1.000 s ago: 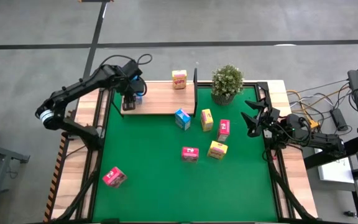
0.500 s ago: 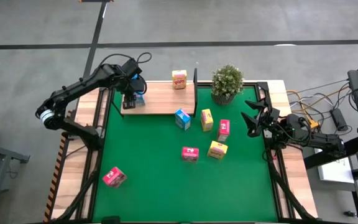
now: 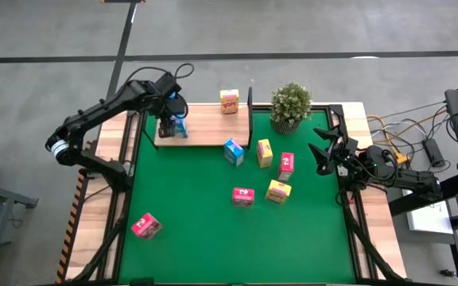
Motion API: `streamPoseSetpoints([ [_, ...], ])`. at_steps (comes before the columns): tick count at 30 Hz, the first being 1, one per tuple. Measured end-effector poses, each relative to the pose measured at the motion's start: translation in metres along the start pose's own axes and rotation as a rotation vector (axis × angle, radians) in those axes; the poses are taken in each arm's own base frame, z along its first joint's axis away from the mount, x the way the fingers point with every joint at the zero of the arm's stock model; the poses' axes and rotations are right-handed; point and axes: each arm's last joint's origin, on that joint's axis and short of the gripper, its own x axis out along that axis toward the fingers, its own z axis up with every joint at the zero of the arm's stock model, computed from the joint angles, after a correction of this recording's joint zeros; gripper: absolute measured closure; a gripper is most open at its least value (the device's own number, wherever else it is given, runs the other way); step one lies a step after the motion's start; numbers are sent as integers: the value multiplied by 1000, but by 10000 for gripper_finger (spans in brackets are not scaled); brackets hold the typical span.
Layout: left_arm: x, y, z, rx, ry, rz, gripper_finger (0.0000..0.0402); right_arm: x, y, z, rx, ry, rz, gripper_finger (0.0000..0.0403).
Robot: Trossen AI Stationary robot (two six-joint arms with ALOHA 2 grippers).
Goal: Stack cereal on shelf
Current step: Put the bottom blue cereal box aligned with the other blue cereal box on the shelf
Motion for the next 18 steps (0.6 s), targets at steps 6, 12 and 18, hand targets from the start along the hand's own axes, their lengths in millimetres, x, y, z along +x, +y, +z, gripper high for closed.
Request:
streamPoseSetpoints([
  [6,-16,-5,17,-76,-164,-70,206,0,0,0,-1,0,0,129],
  [12,-16,-20,32,-74,-235,-74,233,0,0,0,0,0,0,129],
  [18,-13,-33,35,-31,-221,-102,294,0,0,0,0,0,0,129],
])
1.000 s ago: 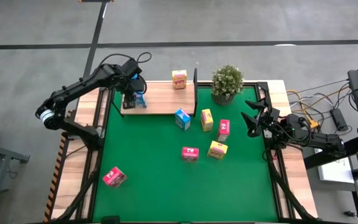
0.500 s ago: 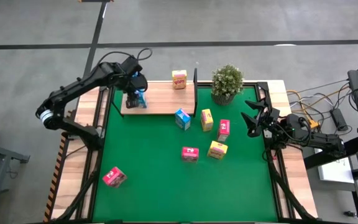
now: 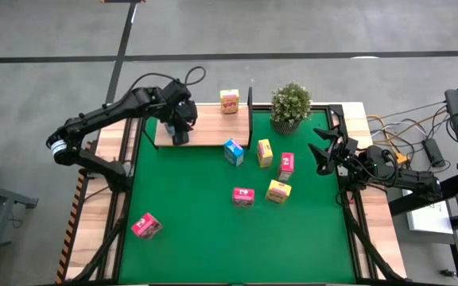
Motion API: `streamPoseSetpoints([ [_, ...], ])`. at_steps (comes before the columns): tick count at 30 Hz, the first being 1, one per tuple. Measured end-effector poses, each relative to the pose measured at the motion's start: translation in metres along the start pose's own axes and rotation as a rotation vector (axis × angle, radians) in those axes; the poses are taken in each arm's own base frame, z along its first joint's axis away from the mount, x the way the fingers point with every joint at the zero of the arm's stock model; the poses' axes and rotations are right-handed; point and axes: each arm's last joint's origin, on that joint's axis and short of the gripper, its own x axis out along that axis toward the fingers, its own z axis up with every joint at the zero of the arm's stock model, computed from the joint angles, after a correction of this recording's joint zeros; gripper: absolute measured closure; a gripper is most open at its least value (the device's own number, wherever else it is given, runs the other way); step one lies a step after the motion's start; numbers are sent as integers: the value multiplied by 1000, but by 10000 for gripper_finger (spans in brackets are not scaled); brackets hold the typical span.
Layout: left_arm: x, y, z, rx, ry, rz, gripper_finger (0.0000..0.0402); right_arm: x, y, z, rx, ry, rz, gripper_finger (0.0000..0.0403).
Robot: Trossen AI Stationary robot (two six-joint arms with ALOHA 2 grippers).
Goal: Stack cereal on shelf
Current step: Put the bottom blue cereal box aligned with the other blue cereal box on the shelf
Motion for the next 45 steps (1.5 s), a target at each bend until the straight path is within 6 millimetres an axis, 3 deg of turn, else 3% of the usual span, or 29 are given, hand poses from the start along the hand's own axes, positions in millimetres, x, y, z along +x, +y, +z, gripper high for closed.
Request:
streamPoseSetpoints([
  [10,20,-1,-18,0,111,40,398,0,0,0,9,0,0,129],
  [18,33,2,-27,4,176,166,400,0,0,0,8,0,0,129],
  [27,43,5,-39,-31,219,165,401,0,0,0,9,0,0,129],
  [34,40,0,-22,-55,38,33,401,0,0,0,9,0,0,129],
  [38,37,6,-14,-34,-15,148,402,0,0,0,9,0,0,129],
  [42,36,11,-18,-17,75,315,402,0,0,0,9,1,0,129],
  [45,36,11,-23,-15,124,310,402,0,0,0,8,2,0,129],
])
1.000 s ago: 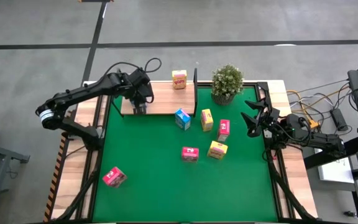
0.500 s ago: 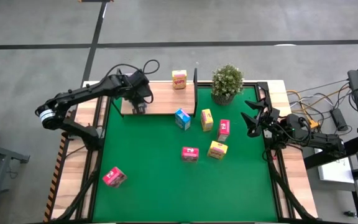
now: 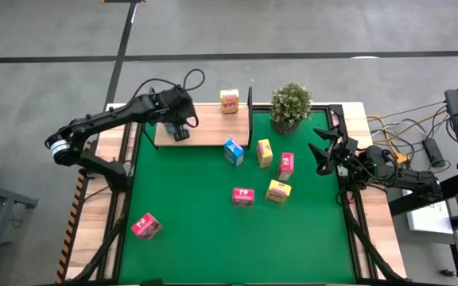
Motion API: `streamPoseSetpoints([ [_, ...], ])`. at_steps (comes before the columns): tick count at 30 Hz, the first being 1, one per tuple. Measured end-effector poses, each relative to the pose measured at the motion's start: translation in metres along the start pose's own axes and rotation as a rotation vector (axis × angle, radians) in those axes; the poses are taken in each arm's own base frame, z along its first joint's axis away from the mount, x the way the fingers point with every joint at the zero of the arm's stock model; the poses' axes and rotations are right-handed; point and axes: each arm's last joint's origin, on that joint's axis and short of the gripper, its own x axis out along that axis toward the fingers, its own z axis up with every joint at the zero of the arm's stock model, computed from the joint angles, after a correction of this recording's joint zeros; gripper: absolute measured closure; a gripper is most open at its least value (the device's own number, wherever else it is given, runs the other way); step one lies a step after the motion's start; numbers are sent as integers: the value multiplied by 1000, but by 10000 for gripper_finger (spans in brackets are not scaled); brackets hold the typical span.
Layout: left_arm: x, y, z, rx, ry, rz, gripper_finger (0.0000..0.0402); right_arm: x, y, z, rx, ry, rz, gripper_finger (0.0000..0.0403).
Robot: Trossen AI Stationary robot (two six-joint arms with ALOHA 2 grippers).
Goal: Stack cereal on shelf
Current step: Put the bottom blue cereal box aligned with the other blue cereal box on the shelf
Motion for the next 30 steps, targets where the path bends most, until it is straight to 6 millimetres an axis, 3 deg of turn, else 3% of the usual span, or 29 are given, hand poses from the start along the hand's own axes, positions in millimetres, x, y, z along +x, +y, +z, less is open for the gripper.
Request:
streamPoseSetpoints([
  [19,-2,0,-7,19,85,36,402,0,0,0,0,0,0,129],
  [25,-32,2,9,-8,3,-32,401,0,0,0,0,0,0,129],
  [30,-45,-7,3,20,34,-236,401,0,0,0,-1,1,0,129],
])
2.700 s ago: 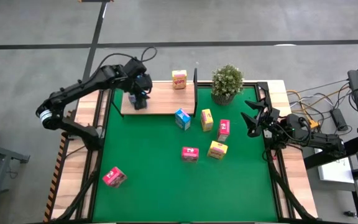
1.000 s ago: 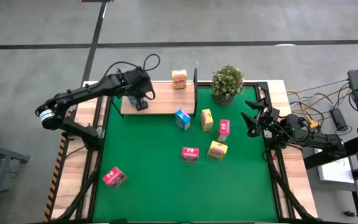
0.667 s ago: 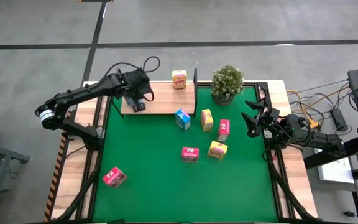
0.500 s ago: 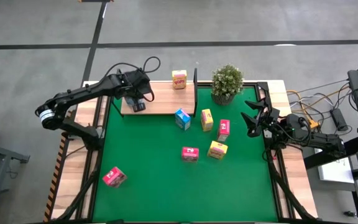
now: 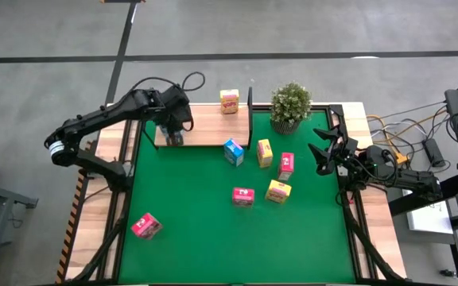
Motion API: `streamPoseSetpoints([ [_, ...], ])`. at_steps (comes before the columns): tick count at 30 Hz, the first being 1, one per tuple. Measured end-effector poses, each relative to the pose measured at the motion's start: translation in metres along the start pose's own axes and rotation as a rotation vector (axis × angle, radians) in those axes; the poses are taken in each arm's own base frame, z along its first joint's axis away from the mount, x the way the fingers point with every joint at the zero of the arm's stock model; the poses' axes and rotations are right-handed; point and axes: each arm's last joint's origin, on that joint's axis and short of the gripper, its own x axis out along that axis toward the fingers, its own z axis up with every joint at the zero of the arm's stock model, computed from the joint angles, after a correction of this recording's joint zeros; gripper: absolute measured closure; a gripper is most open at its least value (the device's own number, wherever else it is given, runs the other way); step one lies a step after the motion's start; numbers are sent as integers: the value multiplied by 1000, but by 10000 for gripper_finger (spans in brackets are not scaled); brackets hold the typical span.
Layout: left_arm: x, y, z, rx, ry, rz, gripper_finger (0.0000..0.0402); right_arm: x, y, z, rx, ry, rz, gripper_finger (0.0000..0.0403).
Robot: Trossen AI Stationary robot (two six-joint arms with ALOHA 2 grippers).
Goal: Stack cereal on shelf
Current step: Put the bottom blue cereal box aligned with the other blue cereal box on the shelf
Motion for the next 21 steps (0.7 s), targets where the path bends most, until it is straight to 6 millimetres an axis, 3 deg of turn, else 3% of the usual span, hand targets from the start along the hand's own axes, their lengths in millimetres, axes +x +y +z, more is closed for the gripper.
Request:
streamPoseSetpoints([
  [7,33,-16,-22,-19,121,-99,401,0,0,0,-5,1,0,129],
  [13,61,-16,-36,-12,213,145,401,0,0,0,-7,1,0,129],
  [21,67,-9,-36,-21,196,240,401,0,0,0,-1,1,0,129],
])
